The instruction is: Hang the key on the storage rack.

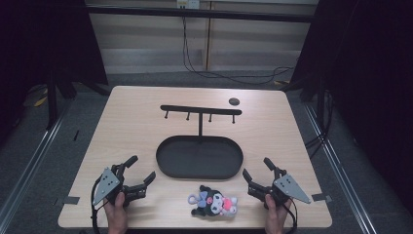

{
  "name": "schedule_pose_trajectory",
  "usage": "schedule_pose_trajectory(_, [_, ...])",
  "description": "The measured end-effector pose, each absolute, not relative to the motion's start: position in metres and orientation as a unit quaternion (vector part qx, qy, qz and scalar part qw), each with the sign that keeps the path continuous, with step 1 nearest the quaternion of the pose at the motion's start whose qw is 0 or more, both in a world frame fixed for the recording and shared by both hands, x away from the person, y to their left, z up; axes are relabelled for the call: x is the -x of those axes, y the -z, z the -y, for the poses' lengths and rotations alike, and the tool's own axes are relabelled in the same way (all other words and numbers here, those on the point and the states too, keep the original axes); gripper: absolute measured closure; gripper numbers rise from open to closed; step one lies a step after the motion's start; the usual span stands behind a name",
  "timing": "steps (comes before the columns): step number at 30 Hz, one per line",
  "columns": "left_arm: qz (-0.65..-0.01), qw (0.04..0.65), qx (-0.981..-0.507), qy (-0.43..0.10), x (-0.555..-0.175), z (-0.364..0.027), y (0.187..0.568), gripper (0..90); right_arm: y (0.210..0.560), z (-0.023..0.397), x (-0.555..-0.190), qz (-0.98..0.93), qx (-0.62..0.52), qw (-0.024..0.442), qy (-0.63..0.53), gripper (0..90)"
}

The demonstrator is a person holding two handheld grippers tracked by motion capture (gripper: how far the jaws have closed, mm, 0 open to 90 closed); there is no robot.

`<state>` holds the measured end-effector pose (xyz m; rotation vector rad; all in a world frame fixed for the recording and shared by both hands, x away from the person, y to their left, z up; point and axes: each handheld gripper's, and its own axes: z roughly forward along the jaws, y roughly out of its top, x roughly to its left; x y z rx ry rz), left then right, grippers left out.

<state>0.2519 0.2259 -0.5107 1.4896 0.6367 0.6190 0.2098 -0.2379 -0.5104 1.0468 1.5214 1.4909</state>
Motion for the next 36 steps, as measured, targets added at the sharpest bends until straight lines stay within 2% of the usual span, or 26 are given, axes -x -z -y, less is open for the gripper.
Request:
schedule_pose_trajectory(14, [-0.280,0.647,-0.655,-0.272,-0.252,-0.226,0.511,15.3,0.510,0.237,-0.210,-0.598,-0.415,0.377,-0.572,14.9])
schedule_pose_trajectory(18, [-0.280,0.647,-0.655,-0.272,-0.252,-0.226,0.511,15.4,0.509,0.238,-0.212,-0.599,-0.422,0.368,-0.572,21.3])
schedule_pose_trajectory(20, [-0.279,0.647,-0.656,-0.271,-0.252,-0.226,0.511,15.4,0.508,0.236,-0.215,-0.613,-0.428,0.357,-0.560,19.3])
schedule_pose_trajectory(26, [-0.279,0.647,-0.656,-0.271,-0.252,-0.226,0.511,15.4,0.504,0.233,-0.220,-0.648,-0.431,0.308,-0.547,29.0])
schedule_pose_trajectory(28, [-0.279,0.647,-0.656,-0.271,-0.252,-0.226,0.511,15.4,0.499,0.231,-0.220,-0.666,-0.422,0.287,-0.543,38.0])
schedule_pose_trajectory(33, [-0.278,0.647,-0.656,-0.270,-0.252,-0.226,0.511,15.4,0.480,0.225,-0.217,-0.691,-0.401,0.270,-0.538,42.3])
schedule_pose_trajectory(36, [-0.277,0.648,-0.656,-0.270,-0.252,-0.226,0.511,15.4,0.472,0.221,-0.219,-0.707,-0.387,0.250,-0.537,49.3])
